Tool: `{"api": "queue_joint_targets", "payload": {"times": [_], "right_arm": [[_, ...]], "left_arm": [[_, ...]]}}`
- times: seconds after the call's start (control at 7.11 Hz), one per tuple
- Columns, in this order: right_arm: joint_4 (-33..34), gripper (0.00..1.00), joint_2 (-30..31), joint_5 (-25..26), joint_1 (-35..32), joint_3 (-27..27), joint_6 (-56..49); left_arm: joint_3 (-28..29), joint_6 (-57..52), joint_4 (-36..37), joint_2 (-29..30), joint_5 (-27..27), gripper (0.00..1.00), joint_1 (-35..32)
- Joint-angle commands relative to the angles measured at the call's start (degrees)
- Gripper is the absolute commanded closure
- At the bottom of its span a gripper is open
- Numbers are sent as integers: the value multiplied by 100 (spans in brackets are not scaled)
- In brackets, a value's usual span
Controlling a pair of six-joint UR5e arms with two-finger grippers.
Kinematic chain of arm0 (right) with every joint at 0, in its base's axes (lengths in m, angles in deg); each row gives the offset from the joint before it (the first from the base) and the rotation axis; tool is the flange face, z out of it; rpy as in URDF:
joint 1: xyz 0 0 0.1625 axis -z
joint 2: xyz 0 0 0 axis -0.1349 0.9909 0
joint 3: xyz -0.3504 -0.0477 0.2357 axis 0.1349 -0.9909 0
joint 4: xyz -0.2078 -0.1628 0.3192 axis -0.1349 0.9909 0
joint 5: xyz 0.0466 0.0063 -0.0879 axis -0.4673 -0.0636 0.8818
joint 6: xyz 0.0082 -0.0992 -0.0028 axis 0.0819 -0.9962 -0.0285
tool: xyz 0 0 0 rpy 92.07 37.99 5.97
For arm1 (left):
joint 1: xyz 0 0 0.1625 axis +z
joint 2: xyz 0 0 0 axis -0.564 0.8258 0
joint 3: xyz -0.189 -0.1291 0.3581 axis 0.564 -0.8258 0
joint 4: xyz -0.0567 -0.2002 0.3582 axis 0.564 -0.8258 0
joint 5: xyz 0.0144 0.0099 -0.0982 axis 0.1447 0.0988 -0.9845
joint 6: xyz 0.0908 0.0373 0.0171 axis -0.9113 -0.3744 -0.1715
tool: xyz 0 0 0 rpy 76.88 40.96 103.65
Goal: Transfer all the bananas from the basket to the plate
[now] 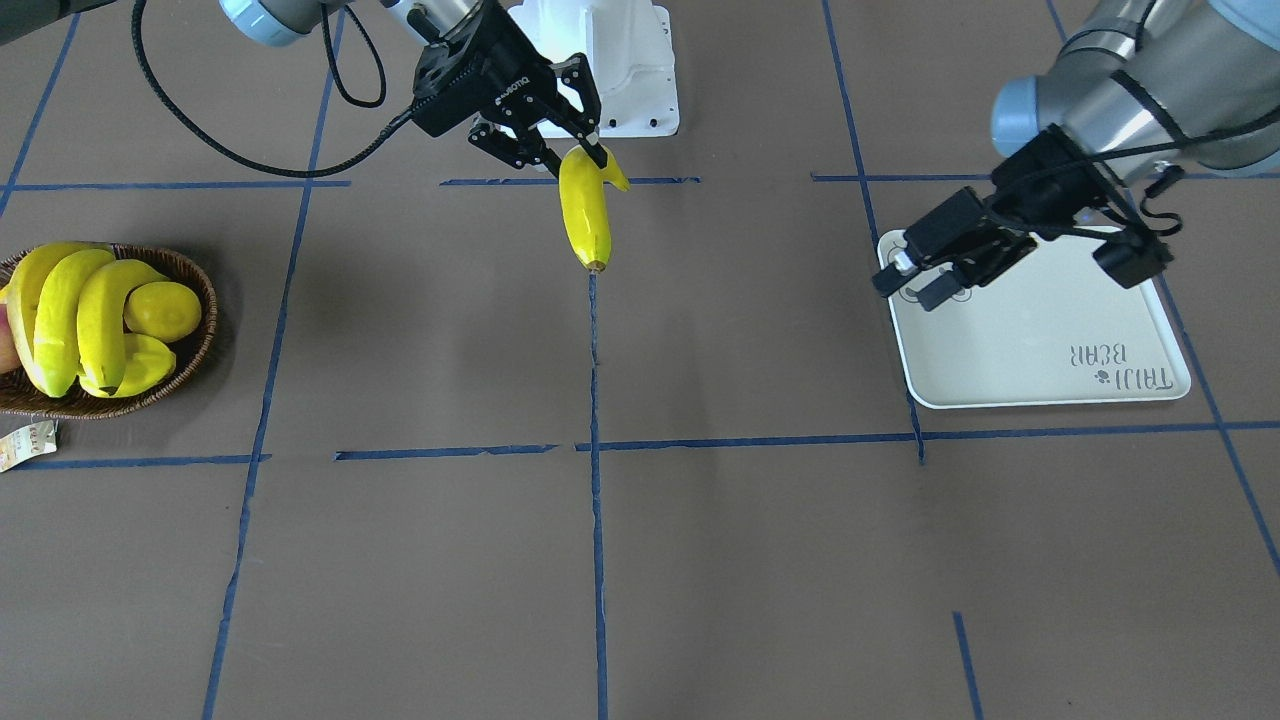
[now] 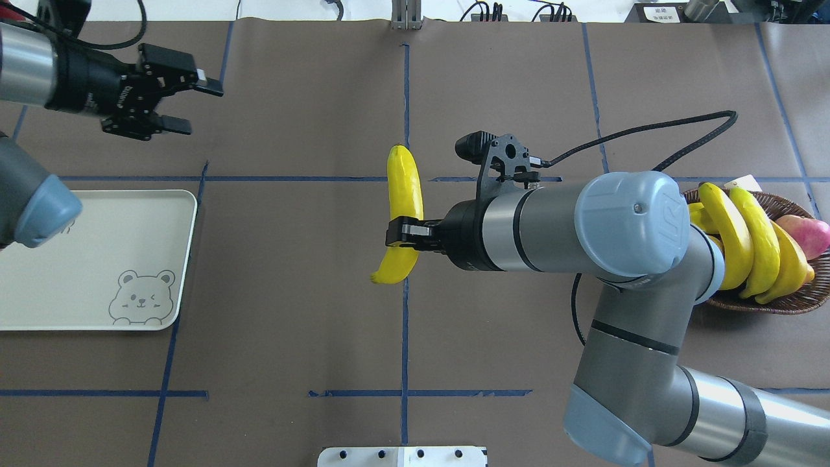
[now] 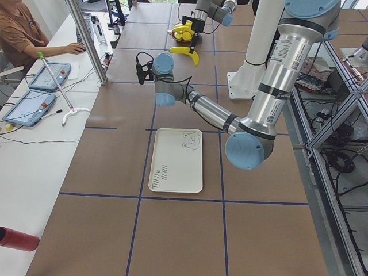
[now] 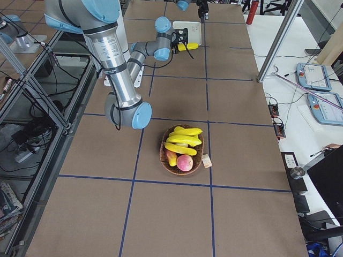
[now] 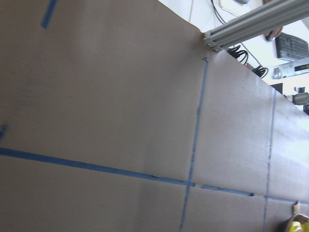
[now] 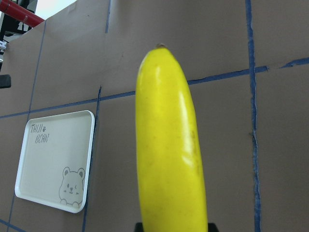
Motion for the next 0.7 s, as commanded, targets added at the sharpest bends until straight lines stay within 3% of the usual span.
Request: {"api": "queue_joint_targets", "payload": {"times": [0.0, 0.14, 0.28, 0.42, 0.56], "right_arm": [[-11, 97, -24, 43, 32, -21, 9], [-3, 97, -33, 43, 32, -21, 0], [6, 97, -85, 43, 32, -21, 9], [-3, 97, -112, 34, 32, -21, 9], [-11, 98, -112, 34, 32, -13, 0]], "left_arm": [[6, 1042, -364, 542, 379, 1, 516], [15, 1042, -355, 779, 606, 1, 718], [102, 1042, -329, 1095, 1269, 1, 1216], [121, 1016, -329, 1185, 1598, 1, 1569], [121, 999, -329, 1160, 1592, 1, 1590]]}}
